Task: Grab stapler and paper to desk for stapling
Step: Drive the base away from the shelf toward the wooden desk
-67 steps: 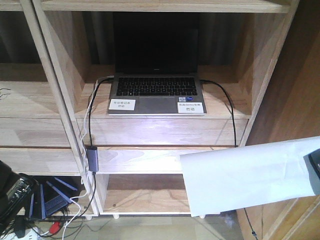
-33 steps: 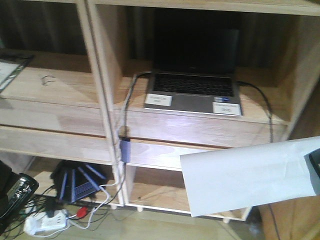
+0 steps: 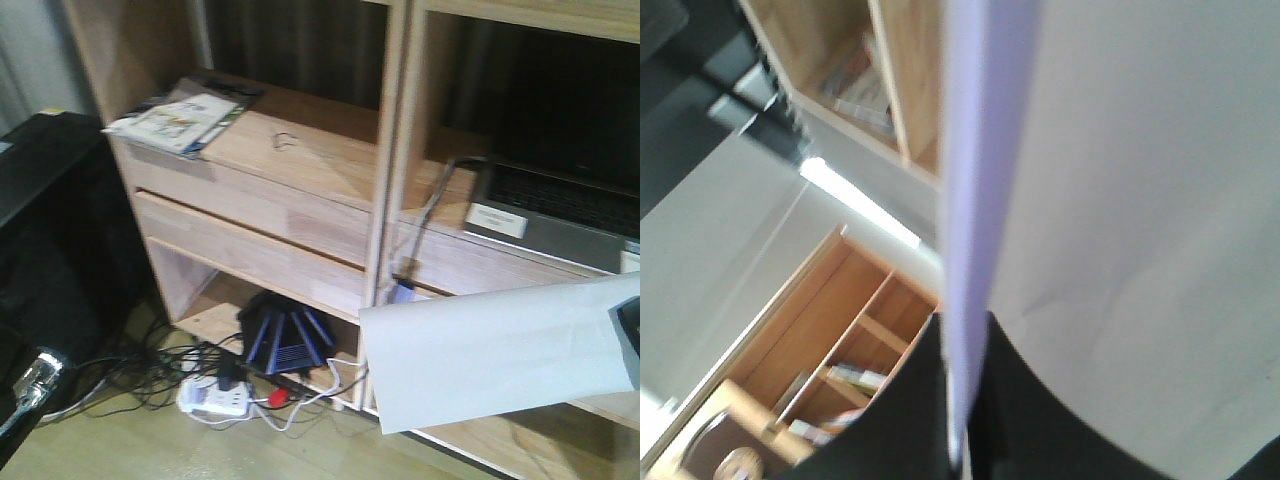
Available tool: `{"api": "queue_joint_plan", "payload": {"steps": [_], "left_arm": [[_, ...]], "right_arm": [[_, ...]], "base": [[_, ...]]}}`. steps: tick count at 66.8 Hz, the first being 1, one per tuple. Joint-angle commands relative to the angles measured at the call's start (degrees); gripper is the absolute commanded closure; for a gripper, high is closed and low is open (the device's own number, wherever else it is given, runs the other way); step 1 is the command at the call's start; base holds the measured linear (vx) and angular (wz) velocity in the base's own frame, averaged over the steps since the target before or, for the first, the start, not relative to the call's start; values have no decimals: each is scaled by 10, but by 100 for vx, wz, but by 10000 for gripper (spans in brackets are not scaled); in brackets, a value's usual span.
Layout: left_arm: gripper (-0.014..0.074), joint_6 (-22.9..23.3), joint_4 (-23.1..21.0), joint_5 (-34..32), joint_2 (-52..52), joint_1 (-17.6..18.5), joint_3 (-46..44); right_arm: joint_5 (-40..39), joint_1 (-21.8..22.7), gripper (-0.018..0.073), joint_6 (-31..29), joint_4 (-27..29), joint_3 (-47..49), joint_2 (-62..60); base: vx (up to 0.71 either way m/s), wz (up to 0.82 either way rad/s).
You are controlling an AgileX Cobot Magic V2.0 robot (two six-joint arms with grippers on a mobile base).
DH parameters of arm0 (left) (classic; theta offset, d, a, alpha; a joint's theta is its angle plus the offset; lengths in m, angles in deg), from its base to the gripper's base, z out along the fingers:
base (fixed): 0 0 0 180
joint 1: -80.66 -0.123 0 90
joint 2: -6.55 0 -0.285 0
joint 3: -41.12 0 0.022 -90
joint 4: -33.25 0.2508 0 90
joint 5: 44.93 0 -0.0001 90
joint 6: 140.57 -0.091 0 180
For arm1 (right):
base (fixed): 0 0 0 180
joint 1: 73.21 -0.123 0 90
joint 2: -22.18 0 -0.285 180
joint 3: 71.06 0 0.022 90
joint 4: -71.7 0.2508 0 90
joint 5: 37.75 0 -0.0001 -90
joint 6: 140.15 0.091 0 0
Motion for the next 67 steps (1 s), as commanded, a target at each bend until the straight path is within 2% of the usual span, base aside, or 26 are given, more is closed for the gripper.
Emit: {"api": "queue_joint_plan", "payload": {"steps": [1, 67], "left_arm": [[603, 1, -5, -69, 4, 2, -18], [603, 1, -5, -69, 4, 2, -18]], "right_arm": [[-38, 2, 566, -7, 13, 16, 3], [-38, 2, 566, -7, 13, 16, 3]], "base": [[2, 59], [3, 48]]}}
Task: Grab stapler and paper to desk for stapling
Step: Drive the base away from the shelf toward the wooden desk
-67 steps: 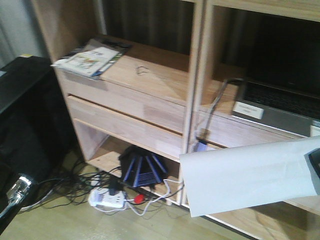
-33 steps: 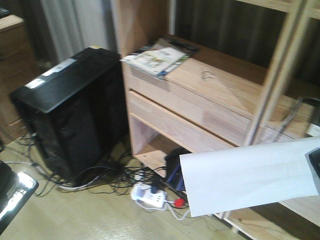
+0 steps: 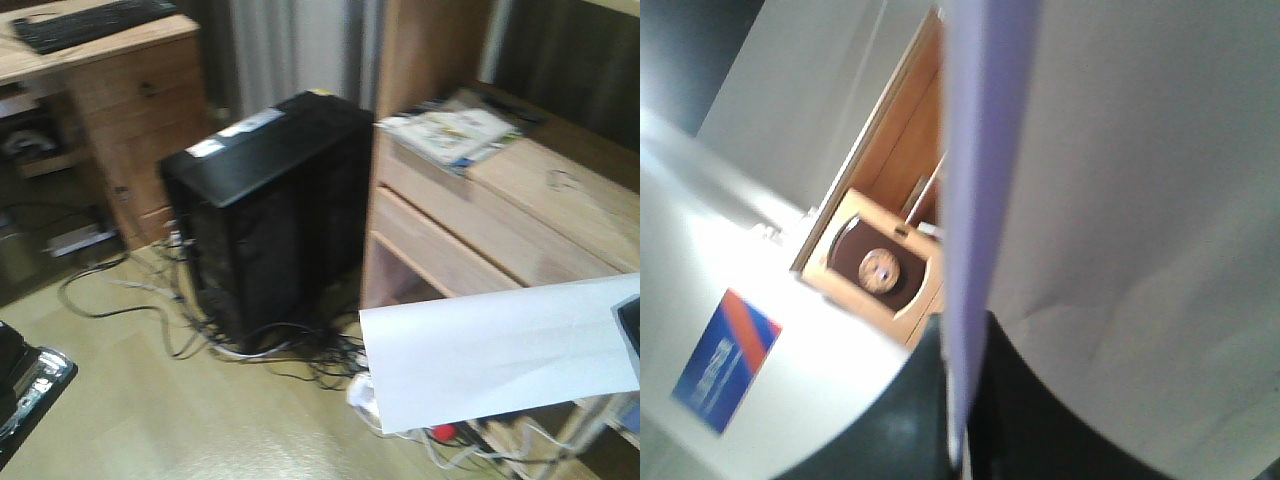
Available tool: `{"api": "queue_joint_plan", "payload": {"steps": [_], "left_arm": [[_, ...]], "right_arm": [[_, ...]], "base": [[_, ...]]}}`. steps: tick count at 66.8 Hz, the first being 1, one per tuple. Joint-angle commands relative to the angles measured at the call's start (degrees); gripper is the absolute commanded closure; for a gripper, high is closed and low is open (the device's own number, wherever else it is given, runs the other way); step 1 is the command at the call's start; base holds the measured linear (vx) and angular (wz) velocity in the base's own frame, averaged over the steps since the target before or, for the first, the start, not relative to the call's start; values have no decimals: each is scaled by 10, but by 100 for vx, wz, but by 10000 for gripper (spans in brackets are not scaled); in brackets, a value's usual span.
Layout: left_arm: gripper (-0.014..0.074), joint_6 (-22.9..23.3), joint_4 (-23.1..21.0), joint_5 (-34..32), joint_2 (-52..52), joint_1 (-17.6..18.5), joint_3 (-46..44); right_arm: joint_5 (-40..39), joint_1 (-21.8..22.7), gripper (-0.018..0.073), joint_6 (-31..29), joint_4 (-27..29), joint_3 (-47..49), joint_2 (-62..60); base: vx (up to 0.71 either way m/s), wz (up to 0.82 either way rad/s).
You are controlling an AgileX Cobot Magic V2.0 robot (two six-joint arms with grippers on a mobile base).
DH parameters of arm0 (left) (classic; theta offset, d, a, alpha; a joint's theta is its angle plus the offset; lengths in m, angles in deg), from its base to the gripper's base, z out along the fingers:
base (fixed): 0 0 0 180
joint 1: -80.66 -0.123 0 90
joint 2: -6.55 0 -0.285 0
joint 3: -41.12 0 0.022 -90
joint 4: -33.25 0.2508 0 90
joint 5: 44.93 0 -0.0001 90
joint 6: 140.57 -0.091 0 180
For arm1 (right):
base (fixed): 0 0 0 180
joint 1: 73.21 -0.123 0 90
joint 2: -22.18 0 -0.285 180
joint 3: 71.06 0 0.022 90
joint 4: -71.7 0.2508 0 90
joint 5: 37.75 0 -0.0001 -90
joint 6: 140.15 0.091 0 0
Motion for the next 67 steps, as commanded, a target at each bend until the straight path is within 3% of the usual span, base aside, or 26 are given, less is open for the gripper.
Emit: {"api": "queue_joint_plan", "payload": {"steps": [1, 43, 67], "left_arm": [[603, 1, -5, -69, 4, 2, -18], [603, 1, -5, -69, 4, 2, -18], [603, 1, -5, -69, 4, 2, -18]], "right_arm": [[-38, 2, 566, -7, 13, 16, 3], [-38, 2, 566, -7, 13, 16, 3], [-38, 2, 566, -7, 13, 16, 3]], "base": [[4, 57], [5, 66], [9, 35]]}}
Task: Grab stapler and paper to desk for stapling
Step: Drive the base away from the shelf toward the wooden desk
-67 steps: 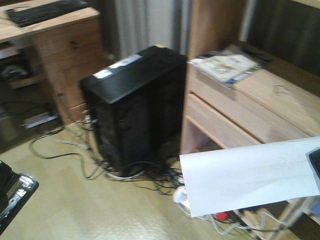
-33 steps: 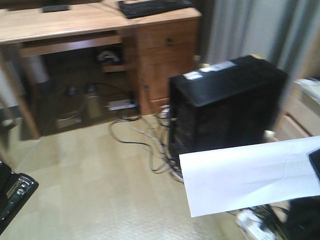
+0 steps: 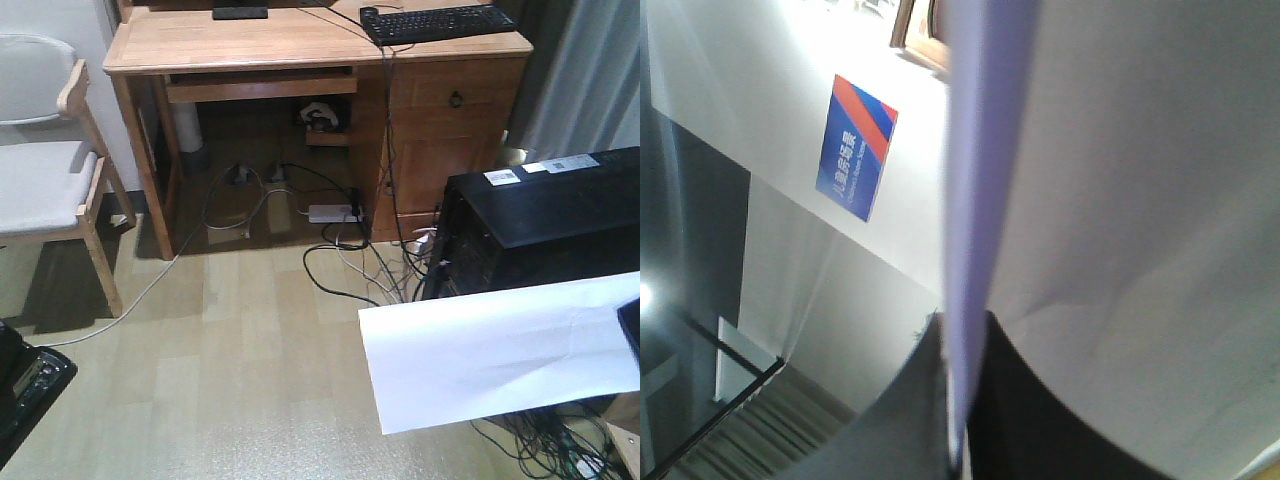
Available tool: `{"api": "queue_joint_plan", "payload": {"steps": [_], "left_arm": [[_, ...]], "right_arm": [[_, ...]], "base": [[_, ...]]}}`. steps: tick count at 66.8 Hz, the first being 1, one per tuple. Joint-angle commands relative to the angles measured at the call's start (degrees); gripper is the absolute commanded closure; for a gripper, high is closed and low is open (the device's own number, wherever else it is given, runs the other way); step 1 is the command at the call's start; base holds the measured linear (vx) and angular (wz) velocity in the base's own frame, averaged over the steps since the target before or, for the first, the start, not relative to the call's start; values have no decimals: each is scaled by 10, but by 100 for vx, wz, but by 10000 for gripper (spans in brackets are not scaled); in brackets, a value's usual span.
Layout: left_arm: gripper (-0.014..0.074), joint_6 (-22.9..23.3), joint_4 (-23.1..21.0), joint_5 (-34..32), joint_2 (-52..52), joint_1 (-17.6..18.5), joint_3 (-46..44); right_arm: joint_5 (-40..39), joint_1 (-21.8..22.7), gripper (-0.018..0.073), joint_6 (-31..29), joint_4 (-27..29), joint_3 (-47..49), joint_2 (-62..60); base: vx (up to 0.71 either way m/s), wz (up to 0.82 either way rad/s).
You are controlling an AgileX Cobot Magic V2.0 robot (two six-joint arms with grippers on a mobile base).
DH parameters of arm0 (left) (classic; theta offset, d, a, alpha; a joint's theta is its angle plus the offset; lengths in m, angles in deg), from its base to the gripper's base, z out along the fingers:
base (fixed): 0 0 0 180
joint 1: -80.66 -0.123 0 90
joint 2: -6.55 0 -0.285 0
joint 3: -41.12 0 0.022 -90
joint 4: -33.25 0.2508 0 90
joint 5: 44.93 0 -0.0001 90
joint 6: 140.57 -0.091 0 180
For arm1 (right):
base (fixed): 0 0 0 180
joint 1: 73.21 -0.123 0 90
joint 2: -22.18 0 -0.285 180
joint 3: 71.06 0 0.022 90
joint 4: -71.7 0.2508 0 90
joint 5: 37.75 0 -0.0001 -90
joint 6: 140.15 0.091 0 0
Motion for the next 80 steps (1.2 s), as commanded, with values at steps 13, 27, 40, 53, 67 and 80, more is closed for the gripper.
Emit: {"api": "queue_joint_plan", "payload": {"steps": [13, 27, 40, 53, 67, 80], "left_arm": [[603, 1, -5, -69, 4, 2, -18], [603, 1, -5, -69, 4, 2, -18], [603, 1, -5, -69, 4, 2, -18], [603, 1, -5, -69, 4, 2, -18], [603, 1, -5, -69, 4, 2, -18], [603, 1, -5, -69, 4, 2, -18]], "right_arm": [[-38, 2, 566, -7, 13, 16, 3], [-38, 2, 566, -7, 13, 16, 3], [-38, 2, 566, -7, 13, 16, 3], [-38, 2, 566, -7, 13, 16, 3], [-38, 2, 566, -7, 13, 16, 3], [-38, 2, 566, -7, 13, 16, 3]], "base": [[12, 14], [15, 11], [20, 9], [24, 1], [26, -5], [25, -2]]}}
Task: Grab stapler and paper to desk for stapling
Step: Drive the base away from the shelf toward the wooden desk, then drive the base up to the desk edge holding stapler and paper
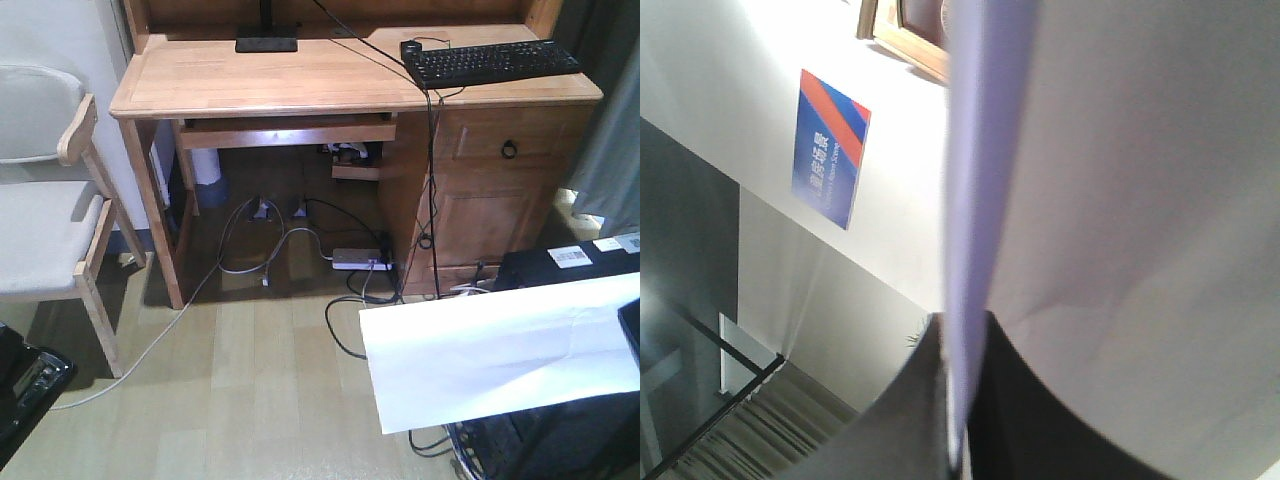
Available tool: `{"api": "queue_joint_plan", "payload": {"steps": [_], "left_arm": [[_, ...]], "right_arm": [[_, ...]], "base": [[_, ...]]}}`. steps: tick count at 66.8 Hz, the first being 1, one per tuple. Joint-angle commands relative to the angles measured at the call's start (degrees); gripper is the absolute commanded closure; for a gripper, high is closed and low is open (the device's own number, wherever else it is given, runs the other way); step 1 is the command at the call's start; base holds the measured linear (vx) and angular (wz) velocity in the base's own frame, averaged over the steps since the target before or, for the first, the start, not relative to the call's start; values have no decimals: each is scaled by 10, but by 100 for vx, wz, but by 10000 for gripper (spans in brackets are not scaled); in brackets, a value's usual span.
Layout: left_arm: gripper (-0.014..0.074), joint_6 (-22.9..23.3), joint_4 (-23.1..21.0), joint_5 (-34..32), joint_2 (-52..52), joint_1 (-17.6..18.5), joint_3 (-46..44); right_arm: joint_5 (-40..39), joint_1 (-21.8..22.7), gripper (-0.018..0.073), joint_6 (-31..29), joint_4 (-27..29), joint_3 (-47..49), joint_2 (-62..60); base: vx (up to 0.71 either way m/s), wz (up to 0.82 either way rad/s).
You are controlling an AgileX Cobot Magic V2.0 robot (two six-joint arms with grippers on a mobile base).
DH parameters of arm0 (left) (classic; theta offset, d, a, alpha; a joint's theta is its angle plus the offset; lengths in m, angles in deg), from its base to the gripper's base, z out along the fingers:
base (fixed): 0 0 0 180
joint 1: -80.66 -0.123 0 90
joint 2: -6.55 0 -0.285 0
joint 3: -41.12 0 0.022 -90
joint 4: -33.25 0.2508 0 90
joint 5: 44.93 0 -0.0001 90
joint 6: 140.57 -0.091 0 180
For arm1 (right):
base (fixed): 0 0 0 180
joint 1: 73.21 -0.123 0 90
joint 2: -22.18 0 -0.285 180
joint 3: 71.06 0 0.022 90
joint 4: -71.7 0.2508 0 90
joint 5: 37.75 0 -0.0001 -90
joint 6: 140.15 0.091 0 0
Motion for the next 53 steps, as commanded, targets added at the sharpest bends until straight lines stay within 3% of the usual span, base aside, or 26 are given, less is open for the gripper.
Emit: {"api": "queue_joint_plan", "payload": {"steps": [1, 53], "left_arm": [[603, 1, -5, -69, 4, 2, -18], [603, 1, -5, -69, 4, 2, -18]], "right_arm": [[-38, 2, 566, -7, 13, 16, 3], [-38, 2, 566, -7, 13, 16, 3]], "base": [[25, 2], [26, 10]]}}
